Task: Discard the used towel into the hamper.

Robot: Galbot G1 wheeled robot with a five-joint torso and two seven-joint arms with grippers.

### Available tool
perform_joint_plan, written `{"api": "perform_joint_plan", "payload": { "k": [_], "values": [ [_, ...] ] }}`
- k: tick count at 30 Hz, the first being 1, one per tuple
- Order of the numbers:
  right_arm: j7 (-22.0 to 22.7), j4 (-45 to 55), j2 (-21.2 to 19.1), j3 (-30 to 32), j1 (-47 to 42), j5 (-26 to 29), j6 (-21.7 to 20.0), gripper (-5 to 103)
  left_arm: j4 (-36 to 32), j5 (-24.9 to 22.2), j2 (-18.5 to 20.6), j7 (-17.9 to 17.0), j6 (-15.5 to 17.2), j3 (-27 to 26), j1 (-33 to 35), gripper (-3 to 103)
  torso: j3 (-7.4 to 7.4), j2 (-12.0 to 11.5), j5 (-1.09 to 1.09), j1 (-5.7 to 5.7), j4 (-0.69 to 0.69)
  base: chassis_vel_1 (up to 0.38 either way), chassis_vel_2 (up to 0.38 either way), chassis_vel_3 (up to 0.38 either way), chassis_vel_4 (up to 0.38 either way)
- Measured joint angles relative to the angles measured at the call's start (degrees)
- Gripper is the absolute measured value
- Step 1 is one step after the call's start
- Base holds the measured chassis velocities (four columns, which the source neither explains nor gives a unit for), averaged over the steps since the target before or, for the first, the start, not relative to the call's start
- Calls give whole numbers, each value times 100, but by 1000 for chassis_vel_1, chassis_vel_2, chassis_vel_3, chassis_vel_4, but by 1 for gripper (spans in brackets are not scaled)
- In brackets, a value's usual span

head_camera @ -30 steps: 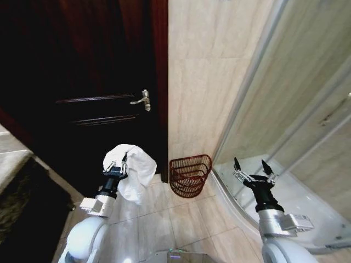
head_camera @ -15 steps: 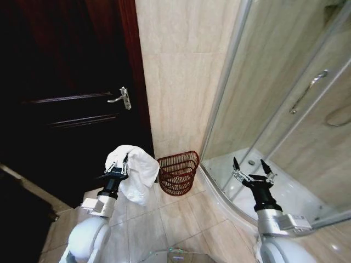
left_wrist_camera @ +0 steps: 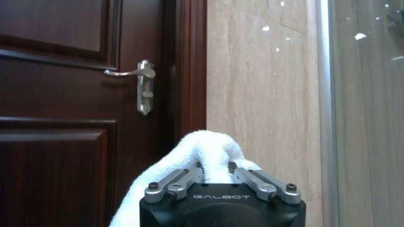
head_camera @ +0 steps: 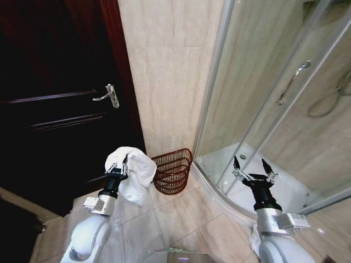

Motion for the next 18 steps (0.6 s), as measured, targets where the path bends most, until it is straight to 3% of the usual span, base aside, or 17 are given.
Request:
{"api": "perform_joint_plan", "payload": {
  "k": [18],
  "values": [
    [49,54,173,-5,-19,-319,200,100,814,-67,-71,196,-733,56,-286,11,-247,-431,0,-182,0,0,0,0,0]
  ]
}}
